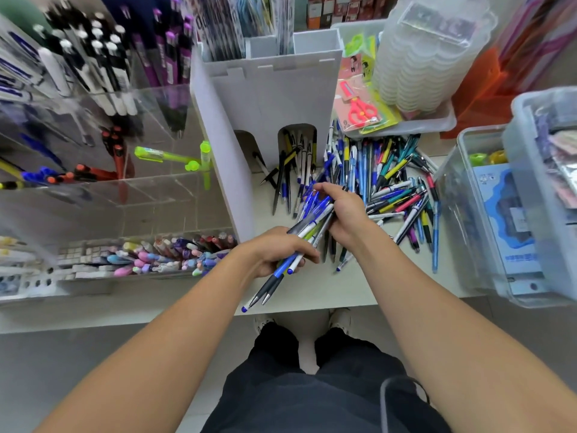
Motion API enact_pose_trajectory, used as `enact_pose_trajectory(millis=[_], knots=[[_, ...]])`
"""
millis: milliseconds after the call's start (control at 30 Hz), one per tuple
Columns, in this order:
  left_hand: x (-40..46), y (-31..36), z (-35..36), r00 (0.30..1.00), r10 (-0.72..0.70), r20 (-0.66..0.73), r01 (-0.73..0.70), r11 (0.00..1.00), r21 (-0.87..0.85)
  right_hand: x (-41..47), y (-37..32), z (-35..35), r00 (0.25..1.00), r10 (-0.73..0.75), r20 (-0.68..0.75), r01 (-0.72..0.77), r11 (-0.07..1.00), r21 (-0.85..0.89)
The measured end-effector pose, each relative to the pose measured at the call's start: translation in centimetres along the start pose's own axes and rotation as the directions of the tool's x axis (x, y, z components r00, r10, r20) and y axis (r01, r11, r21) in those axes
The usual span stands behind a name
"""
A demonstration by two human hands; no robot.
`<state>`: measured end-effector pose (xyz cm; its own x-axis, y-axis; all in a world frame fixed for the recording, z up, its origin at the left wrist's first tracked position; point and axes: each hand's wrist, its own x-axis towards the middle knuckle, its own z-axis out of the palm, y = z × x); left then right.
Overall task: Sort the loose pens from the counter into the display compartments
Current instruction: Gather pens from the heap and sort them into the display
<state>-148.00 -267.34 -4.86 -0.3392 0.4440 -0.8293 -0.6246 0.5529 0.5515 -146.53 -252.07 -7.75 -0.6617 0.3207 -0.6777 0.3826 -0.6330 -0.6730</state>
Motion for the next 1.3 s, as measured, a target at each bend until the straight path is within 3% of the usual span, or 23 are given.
enact_pose_trajectory(millis=[333,500,767,1067,1300], knots=[[3.3,2.0,-0.1,0.984,-0.128,0.125,0.135,0.990,-0.051,2.6,-0.9,0.7,0.998,0.009,-0.066,-0.029,0.953,-0.300],[3.7,2.6,0.7,0.972,-0.143,0.186,0.178,0.966,-0.185,3.1,-0.6,-0.1,0.995,-0.080,-0.057,0.059,0.953,-0.298],[4.2,3.1,1.1,0.973,-0.129,0.191,0.177,0.948,-0.264,2.6,-2.4,-1.9,0.998,-0.057,-0.031,0.050,0.980,-0.193],[5.0,4.7,1.4,0.937,-0.210,0.280,0.266,0.947,-0.181,3.3,-3.2,-2.2,0.994,-0.108,-0.026,0.095,0.948,-0.302],[5.7,5.7,2.3,0.957,-0.225,0.183,0.240,0.969,-0.062,4.1,-3.9,-1.9,0.988,-0.092,0.123,0.133,0.912,-0.389]])
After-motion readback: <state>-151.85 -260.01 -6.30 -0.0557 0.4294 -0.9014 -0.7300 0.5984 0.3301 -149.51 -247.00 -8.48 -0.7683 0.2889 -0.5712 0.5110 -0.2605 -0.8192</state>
